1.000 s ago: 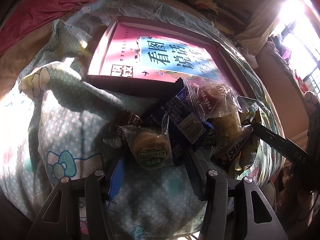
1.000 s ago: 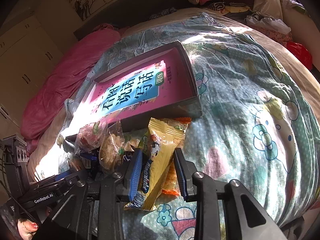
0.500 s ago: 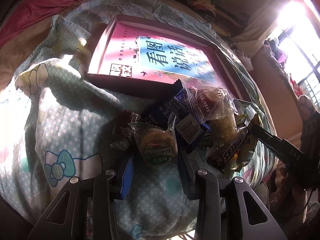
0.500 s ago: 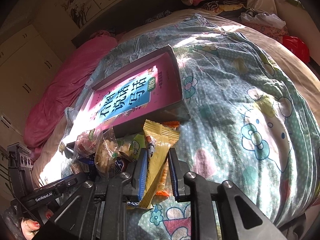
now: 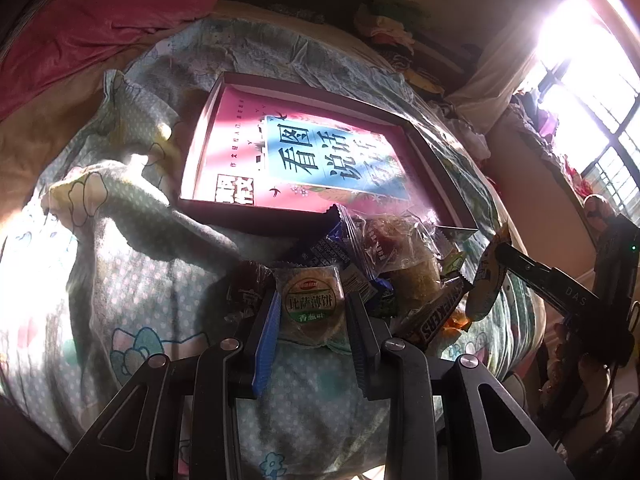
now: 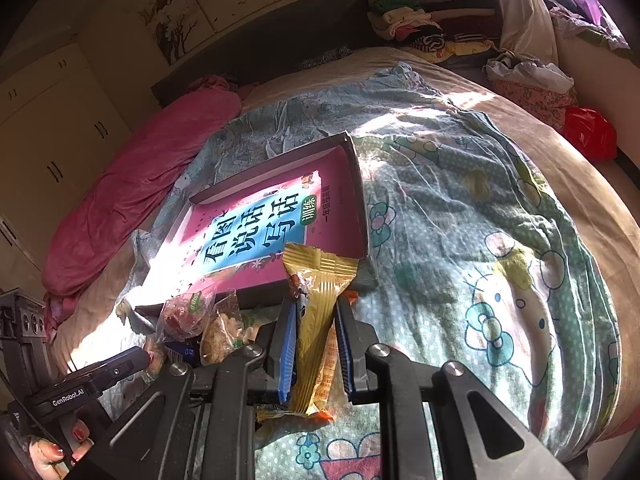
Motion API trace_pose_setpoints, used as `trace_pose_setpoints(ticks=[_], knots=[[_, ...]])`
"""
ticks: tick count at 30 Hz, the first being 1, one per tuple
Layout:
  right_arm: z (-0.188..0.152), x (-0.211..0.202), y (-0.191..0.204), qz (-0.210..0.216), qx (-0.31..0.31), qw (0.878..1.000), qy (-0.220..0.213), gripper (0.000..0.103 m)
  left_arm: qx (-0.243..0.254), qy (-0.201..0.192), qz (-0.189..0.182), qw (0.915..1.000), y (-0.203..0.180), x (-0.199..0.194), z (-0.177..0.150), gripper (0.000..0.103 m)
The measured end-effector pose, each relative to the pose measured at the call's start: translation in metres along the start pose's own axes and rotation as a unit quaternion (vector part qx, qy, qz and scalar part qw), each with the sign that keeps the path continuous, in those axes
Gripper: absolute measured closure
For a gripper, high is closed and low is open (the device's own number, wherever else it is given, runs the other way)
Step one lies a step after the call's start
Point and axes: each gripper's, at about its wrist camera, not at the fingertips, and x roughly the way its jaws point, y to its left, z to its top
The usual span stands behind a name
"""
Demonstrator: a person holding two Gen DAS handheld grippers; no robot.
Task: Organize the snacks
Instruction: 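Grasp the yellow snack bar with the right tool while the left tool grasps the round green-label cookie packet, then carry both snacks into the pink tray and open both tools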
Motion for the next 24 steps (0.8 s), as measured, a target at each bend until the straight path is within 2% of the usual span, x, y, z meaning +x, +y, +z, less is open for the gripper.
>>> trace_pose_setpoints(ticks=[8, 16, 24], knots=[[0.009, -0.003, 0.009, -0.002, -0.018, 1.000, -0.017, 0.084, -0.010, -0.001, -0.010, 0.9999, 0.007, 0.003, 0.004, 0.069], [0.020, -0.011, 0.018, 0.004, -0.033, 0.999, -0.038, 0.085, -0.007, -0.043, -0.028, 0.9987, 0.006, -0.015, 0.013, 0.069], [0.041, -0.005, 0.024, 0.006, -0.032, 0.998, -0.058, 0.085, -0.011, -0.078, -0.019, 0.9967, 0.013, -0.019, 0.033, 0.069]])
